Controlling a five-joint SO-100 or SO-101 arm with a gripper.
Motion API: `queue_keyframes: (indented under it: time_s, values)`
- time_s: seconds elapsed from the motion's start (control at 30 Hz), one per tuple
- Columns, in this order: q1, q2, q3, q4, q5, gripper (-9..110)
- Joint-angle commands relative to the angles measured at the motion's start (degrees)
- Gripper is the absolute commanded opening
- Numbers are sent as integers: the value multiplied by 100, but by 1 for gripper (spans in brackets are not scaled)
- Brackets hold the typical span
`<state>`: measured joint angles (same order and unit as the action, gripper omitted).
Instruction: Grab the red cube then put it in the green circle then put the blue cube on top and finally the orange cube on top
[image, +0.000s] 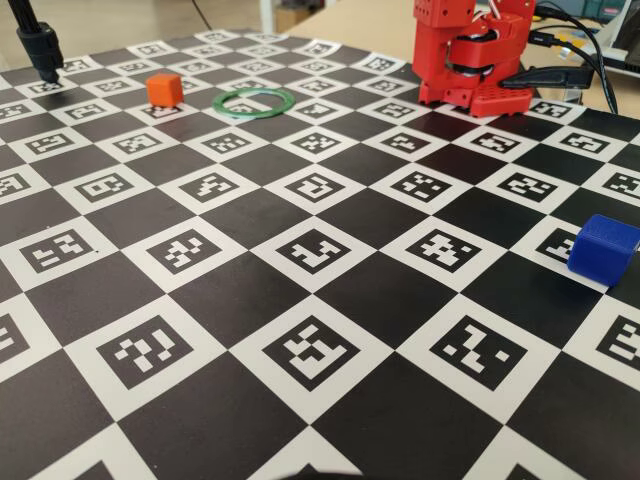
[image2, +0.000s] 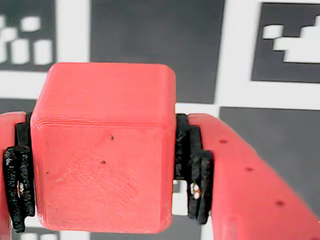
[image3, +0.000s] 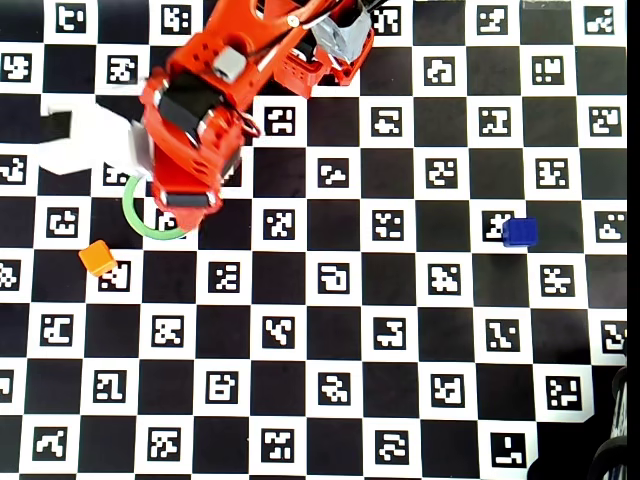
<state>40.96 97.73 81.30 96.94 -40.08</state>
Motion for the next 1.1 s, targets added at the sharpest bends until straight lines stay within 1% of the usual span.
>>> queue_keyframes:
  time_s: [0.0, 0.23, 0.57, 1.07]
  values:
    - [352, 589, 264, -299, -272, -2]
    - [686, 668, 1415, -1371, -615, -2]
    - [791, 642, 2575, -2602, -835, -2]
    - [853, 580, 3507, -3788, -932, -2]
